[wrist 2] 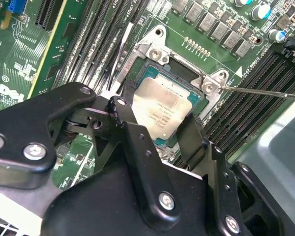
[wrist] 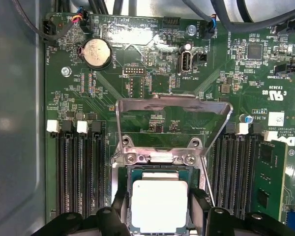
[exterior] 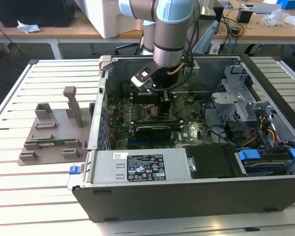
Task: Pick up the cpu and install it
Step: 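Place the cpu into insertion slot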
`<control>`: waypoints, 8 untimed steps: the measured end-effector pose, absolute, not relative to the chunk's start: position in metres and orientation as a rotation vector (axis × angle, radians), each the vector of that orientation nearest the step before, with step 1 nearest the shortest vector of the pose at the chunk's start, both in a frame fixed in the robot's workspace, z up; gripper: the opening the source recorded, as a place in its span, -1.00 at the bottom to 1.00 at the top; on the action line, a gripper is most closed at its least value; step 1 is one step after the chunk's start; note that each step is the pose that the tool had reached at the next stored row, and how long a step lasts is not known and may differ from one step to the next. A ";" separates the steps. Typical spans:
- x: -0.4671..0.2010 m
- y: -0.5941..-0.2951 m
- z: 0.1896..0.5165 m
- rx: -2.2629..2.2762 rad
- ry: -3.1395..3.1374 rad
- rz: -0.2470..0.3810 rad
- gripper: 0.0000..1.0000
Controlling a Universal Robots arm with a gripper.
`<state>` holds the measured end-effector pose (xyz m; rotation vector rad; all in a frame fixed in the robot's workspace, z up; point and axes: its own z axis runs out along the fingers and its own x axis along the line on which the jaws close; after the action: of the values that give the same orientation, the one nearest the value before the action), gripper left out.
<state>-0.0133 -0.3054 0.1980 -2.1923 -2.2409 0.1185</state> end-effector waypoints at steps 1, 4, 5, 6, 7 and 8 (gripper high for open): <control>-0.013 -0.305 0.199 -2.192 -2.241 0.118 0.23; -0.013 -0.305 0.206 -2.192 -2.241 0.118 0.23; -0.013 -0.305 0.210 -2.192 -2.241 0.118 0.23; -0.013 -0.305 0.213 -2.192 -2.241 0.118 0.21; -0.013 -0.305 0.217 -2.192 -2.241 0.119 0.07; -0.013 -0.305 0.218 -2.192 -2.241 0.118 -0.06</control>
<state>-0.0133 -0.3046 0.2184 -2.1922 -2.2409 0.1181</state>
